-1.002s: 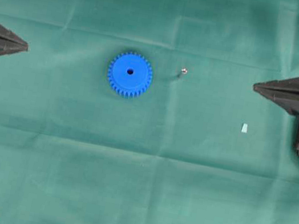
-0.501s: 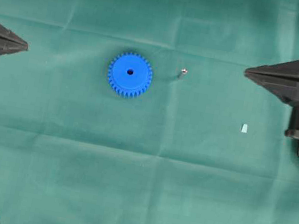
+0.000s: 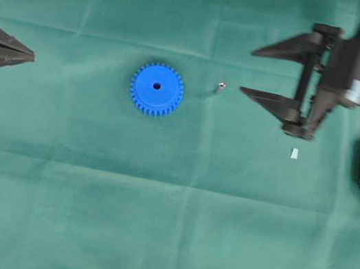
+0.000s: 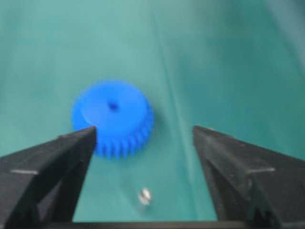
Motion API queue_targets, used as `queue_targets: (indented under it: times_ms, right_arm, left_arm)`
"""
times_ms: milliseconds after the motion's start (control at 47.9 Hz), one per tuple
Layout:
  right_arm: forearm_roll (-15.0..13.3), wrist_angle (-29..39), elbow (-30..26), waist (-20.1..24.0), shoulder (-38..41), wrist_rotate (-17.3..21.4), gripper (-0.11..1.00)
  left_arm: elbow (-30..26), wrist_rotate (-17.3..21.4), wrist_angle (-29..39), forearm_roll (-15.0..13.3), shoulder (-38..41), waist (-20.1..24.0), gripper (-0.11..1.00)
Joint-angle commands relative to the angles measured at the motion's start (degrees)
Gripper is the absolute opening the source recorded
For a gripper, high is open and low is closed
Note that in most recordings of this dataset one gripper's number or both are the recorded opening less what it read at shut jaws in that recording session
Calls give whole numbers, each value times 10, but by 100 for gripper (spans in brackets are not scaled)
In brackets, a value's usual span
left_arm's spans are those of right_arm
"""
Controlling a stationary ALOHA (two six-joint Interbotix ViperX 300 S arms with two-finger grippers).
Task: Insert the shaft into the center hole of the gear.
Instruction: 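Move the open right gripper left toward the silver shaft, then close the right gripper around the upright silver shaft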
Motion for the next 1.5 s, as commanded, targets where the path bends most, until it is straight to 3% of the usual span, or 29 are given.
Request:
queue_targets:
  times_ms: [0,251,543,940,1023,1274,1483]
  right_arm:
    - [2,-13,-15,-9,44,0,91]
    - [11,-67,-16,-13,163,1,89]
    - [34,-113,-15,-13,246,1,88]
    - [40,-142,-17,-14,268,0,85]
    - [40,-139,-16,-13,268,0,77]
    - [36,-123,-17,-11,268,-2,18]
    - [36,-119,-18,-9,266,-1,17]
  left_arm:
    - [-14,-1,-2,2,5,-2,0]
    - [-13,-1,1,2,8,-2,0]
    - [-13,0,10,2,8,-1,0]
    - [-12,0,10,2,8,-2,0]
    - [-12,0,11,2,8,-1,0]
    - [-12,0,16,2,8,-2,0]
    - [-12,0,17,2,8,-2,0]
